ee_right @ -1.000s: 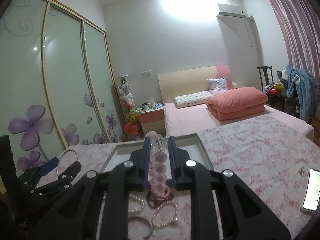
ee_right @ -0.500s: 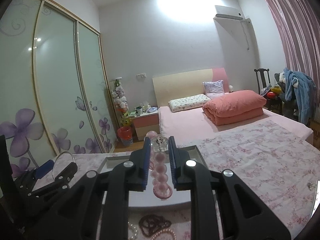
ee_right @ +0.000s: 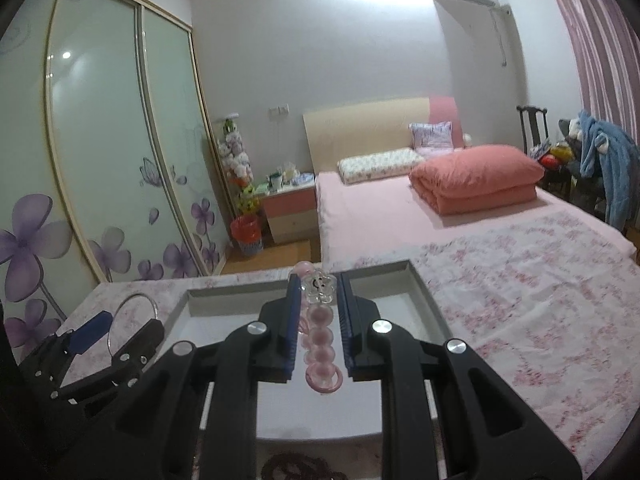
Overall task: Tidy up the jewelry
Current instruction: 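Carry the silver bangle into the grey tray and open the left gripper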
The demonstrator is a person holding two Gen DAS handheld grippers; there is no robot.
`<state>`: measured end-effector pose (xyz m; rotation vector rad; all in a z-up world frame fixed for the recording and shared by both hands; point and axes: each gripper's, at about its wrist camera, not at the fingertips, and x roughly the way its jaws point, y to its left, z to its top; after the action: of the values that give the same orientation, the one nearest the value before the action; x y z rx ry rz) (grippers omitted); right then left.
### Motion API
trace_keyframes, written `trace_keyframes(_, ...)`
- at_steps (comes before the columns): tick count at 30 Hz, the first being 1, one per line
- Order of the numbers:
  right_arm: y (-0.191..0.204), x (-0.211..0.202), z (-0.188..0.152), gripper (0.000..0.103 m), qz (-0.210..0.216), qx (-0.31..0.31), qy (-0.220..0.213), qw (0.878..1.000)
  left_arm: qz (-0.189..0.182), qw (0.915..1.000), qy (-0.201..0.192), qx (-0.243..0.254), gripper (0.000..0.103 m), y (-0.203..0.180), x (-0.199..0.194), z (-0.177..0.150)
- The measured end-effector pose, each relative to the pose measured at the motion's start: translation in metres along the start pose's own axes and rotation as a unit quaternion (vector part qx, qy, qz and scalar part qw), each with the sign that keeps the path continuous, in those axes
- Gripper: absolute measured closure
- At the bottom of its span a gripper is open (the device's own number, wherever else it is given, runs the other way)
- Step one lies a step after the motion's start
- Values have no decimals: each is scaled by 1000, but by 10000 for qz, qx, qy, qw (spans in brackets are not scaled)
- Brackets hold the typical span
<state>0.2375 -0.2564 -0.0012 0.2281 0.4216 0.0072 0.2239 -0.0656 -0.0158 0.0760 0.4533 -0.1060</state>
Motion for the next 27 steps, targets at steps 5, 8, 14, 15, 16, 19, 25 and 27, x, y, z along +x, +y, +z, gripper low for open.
trace_keyframes(5, 0, 23, -3, 84, 66, 41, 332, 9994, -60, 9997, 242, 8, 32, -3, 17, -1)
trace_keyframes(8, -2, 35, -7, 84, 104, 122, 558, 9983, -127, 9992, 371, 58, 32, -7, 26, -1)
trace_keyframes(14, -9, 46, -8, 75, 24, 275, 791, 9965, -153, 9989, 441, 72, 29, -7, 33, 0)
trace_keyframes(15, -10, 45, -7, 72, 16, 306, 768, 9966, -135, 9990, 427, 42, 29, -5, 32, 1)
trace_keyframes(16, -12, 42, -6, 71, 7, 324, 716, 9969, -113, 9991, 411, 14, 29, -2, 31, 2)
trace_keyframes(19, -17, 32, -2, 71, -31, 334, 596, 9977, -6, 9995, 289, -83, 29, 9, 26, 6)
trace_keyframes(25, -25, 10, 1, 71, -61, 382, 496, 9980, 215, 9992, 151, -314, 29, 33, 9, 11)
trace_keyframes(27, -25, 2, 0, 71, -58, 366, 498, 9981, 263, 9990, 109, -353, 29, 40, -1, 10)
